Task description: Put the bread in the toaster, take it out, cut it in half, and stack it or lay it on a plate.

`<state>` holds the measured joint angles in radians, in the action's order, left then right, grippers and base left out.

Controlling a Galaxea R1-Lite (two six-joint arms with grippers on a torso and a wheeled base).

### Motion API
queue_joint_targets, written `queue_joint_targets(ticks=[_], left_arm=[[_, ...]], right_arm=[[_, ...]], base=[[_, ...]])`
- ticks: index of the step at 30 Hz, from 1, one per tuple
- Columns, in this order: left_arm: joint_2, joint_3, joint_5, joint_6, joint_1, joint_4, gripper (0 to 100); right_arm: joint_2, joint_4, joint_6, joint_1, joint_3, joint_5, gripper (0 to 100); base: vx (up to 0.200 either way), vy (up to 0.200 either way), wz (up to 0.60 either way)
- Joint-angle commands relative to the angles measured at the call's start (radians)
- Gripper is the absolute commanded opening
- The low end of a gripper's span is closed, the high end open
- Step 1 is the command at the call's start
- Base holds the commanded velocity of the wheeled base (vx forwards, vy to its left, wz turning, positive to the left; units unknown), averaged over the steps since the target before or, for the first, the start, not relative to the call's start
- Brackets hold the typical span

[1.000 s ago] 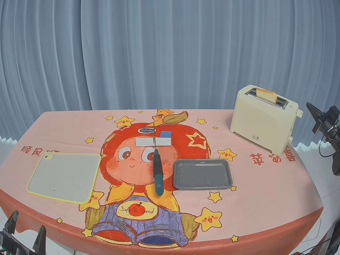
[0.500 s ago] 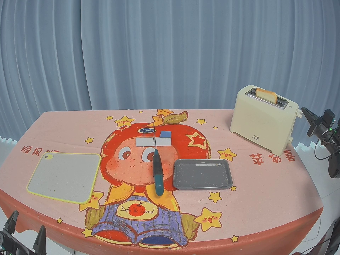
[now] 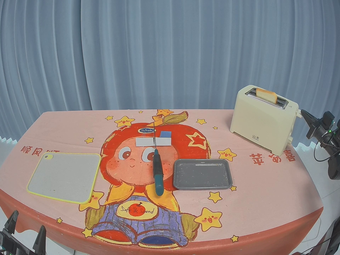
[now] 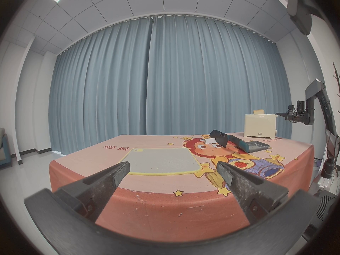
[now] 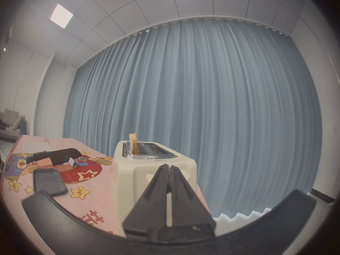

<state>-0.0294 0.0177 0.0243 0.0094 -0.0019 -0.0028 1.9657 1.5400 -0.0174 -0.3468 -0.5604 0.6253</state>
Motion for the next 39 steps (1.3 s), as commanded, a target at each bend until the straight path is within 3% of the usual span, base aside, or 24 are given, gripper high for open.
queue_joint_targets(ticks=[1, 39], left_arm=[[0.0, -0.018, 0.0, 0.0, 0.0, 0.0, 100], [0.0, -0.018, 0.0, 0.0, 0.0, 0.0, 100]], right_arm=[[-0.002, 0.0, 0.001, -0.001, 0.007, 0.001, 0], [0.041, -0.046, 0.054, 0.002, 0.063, 0.001, 0]], base=[[0.0, 0.0, 0.0], [0.0, 0.0, 0.0]])
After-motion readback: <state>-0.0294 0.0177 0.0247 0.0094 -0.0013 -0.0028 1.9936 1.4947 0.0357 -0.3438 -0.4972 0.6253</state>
